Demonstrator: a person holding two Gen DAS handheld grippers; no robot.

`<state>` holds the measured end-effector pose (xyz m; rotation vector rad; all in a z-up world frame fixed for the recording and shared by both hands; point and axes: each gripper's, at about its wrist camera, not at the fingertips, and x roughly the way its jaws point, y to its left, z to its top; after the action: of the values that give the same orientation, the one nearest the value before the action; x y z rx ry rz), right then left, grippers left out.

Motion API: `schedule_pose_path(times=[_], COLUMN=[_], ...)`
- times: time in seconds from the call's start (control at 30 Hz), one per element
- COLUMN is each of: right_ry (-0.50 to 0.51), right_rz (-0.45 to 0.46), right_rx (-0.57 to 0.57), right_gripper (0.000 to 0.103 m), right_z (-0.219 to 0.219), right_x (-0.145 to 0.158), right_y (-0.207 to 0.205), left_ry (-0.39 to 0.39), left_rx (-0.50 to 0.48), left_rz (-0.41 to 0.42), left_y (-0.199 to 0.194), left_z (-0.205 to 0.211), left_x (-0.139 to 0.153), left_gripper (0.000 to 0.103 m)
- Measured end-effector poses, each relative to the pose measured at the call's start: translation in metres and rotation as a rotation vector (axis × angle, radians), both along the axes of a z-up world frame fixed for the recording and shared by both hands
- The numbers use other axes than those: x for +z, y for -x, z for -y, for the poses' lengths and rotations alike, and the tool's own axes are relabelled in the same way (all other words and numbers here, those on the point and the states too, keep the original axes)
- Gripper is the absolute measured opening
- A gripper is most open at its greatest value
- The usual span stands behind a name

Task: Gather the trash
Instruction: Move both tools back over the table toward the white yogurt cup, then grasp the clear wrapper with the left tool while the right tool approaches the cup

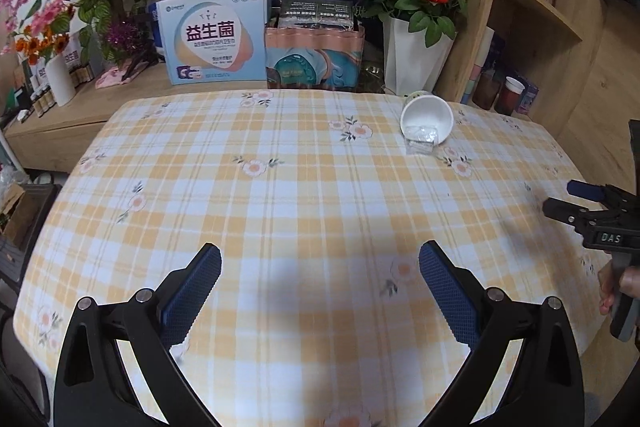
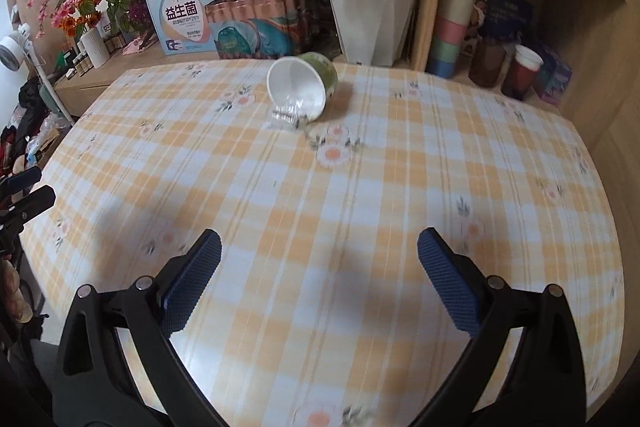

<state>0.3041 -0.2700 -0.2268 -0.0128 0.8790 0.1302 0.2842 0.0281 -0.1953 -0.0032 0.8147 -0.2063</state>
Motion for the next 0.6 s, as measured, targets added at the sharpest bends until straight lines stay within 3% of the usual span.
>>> schedule_pose_path(times=[0.13, 0.43, 0.6], right_ry=[0.022, -0.001, -0.055], right_rz=[0.01, -0.014, -0.036], right_rx=[0.008, -0.012, -0.063], right_gripper=[0.097, 0.097, 0.097], right_z=[0.003, 0.033, 0.062], right_x=[-0.007, -0.04, -0.054], right_y=[-0.043, -0.094, -0.102], left_ry=[0.037, 0.092, 0.074], left_rx=[-0.033, -0.206, -0.248], left_rz=[-0.025, -0.095, -0.108], left_y=[-0.049, -0.143, -0.175], left_z=[0.021, 0.121, 0.158], left_x=[-0.008, -0.036, -0.058], left_gripper=[0.095, 0.065, 0.065])
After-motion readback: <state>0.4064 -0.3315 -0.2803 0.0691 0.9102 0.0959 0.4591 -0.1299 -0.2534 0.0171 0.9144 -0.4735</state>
